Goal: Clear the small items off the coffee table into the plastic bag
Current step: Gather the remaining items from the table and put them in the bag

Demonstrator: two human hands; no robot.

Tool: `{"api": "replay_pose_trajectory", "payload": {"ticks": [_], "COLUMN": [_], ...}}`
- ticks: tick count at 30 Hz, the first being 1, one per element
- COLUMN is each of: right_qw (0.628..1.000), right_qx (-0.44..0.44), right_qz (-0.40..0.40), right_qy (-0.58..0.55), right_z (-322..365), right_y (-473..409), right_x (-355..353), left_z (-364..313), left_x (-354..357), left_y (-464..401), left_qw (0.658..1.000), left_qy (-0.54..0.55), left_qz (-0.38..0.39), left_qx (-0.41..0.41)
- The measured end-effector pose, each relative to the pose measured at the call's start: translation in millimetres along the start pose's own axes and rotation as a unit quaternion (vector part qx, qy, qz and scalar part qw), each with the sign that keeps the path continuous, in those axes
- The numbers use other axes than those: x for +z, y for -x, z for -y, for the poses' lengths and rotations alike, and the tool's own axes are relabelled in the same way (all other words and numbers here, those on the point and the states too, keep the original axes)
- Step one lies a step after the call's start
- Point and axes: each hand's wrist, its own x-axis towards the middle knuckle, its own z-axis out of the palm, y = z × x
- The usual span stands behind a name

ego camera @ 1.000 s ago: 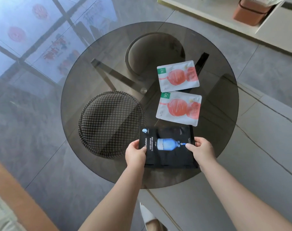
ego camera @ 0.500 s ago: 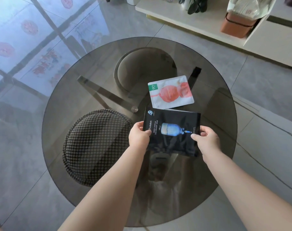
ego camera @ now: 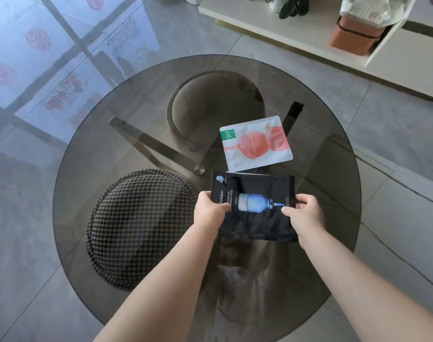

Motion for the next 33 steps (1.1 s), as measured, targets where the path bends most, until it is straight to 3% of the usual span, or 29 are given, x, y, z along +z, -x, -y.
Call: {"api": "replay_pose_trajectory", "payload": {"ticks": [5,13,24,29,33], "right_qw": [0.999,0.993,0.991,0.993,0.995], "right_qx": [-0.020,-0.076,-0.112,-0.109,-0.086], "right_qz": [0.043,0.045,0.017,-0.016,0.001], "right_qy": [-0.012,-0.082,-0.065,-0.044,-0.056], "right_z": [20,72,95,98,96], "right_y": [3,-28,-78,-91,-90], "right_x": [-2,6,41,49,45], "left_z": [-7,-55,-109,-111,-106], "left_x": [-10,3,15,21,17], "left_y": [0,-27,-89,-104,-105], "left_qw": [0.998,0.989,0.989,0.986,0.990], "left_qy": [0.063,0.147,0.016,-0.007,0.040], "left_qz": [-0.006,-0.011,-0.031,-0.046,-0.015], "left_qx": [-0.008,0.024,0.145,0.158,0.132]}}
